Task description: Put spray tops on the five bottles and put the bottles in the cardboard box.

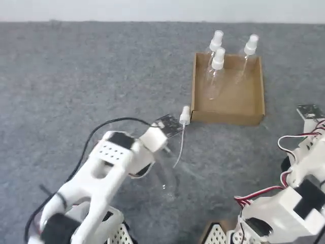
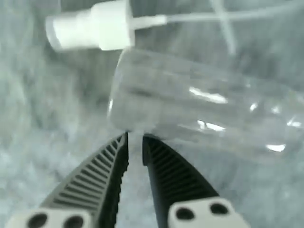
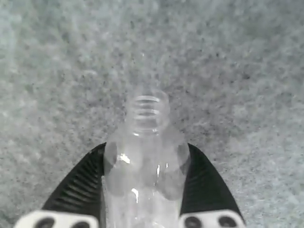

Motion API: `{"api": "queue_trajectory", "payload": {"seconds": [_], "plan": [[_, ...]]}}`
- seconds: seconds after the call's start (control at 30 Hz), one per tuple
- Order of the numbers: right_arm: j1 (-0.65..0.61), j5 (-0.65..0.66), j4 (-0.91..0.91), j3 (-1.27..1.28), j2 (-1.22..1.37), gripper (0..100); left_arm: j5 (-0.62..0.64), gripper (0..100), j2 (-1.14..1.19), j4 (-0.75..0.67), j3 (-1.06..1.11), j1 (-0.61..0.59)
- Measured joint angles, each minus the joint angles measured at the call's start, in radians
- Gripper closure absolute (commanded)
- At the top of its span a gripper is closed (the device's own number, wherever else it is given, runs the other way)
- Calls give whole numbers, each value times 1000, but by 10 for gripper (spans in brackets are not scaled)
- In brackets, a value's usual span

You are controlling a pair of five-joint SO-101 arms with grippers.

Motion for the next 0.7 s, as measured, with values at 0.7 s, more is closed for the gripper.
{"api": "queue_trajectory", "payload": {"seconds": [0.7], "plan": [[0,0,2,0,0,989,288,873,250,98,-569,6]]}}
